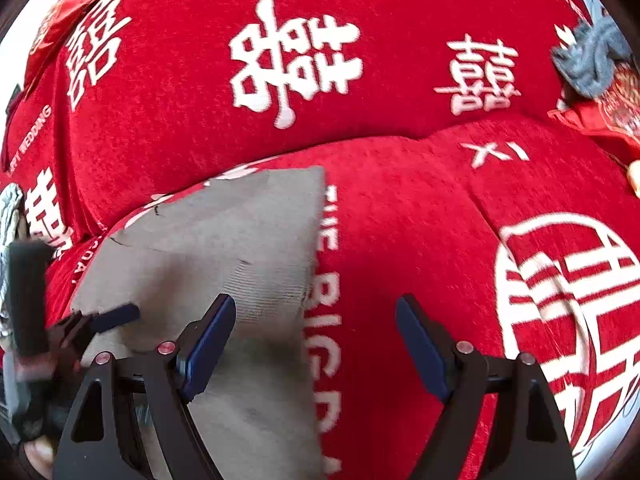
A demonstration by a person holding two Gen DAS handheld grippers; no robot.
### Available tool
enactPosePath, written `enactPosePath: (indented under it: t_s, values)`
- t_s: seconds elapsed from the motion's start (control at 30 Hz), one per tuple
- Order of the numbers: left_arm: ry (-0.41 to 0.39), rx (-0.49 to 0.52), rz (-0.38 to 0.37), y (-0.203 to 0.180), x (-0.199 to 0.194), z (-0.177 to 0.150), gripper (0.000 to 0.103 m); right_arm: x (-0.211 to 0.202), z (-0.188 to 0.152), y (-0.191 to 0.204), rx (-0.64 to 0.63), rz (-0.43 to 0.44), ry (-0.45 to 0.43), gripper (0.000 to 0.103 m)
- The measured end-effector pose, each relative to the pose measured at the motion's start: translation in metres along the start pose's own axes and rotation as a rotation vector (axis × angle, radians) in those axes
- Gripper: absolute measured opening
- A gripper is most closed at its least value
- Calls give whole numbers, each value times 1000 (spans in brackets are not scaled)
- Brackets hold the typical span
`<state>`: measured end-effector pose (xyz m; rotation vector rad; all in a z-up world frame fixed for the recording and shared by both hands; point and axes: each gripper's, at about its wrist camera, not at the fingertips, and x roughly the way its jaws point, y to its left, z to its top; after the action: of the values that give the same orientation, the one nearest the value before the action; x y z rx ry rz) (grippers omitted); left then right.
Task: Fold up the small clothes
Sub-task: 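Move the right tool to the sweater side edge and close on it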
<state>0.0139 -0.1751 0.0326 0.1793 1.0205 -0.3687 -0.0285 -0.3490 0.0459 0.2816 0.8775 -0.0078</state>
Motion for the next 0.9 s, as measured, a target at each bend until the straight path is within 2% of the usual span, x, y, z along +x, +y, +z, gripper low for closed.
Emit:
enactPosePath:
  t_s: [0.1,0.23,0.33,0.37,0.4,0.43,0.47,0.5,0.57,0.73,0.9]
  values:
    - [-20,21,17,-1,-7,-5,97,2,-2,-10,52,34,22,85]
    - [-40,-83,2,30,-14,-3,97,9,-5,-5,73,127,54,85]
    - [-38,-152,14,52,-13,-4,97,23,-5,5,57,136,75,80]
    - [-32,-175,20,60,-12,-4,97,27,-5,6,53,136,85,72]
    - [-29,-188,22,66,-10,-7,97,36,-5,10,46,144,106,57]
    - [-26,-200,27,71,-8,-8,97,40,-5,12,37,150,120,47]
    - [-21,-209,35,74,-6,-10,97,45,-6,16,19,147,134,34]
    - [-18,-214,39,77,-4,-12,97,47,-8,21,-14,106,128,23]
    - [-8,-224,46,82,0,-16,97,46,-10,26,-55,81,111,10]
    - [-21,-243,50,89,0,-19,97,26,-5,31,-121,23,5,5]
    - [-8,-230,72,88,5,-21,97,47,0,30,-150,-19,28,5]
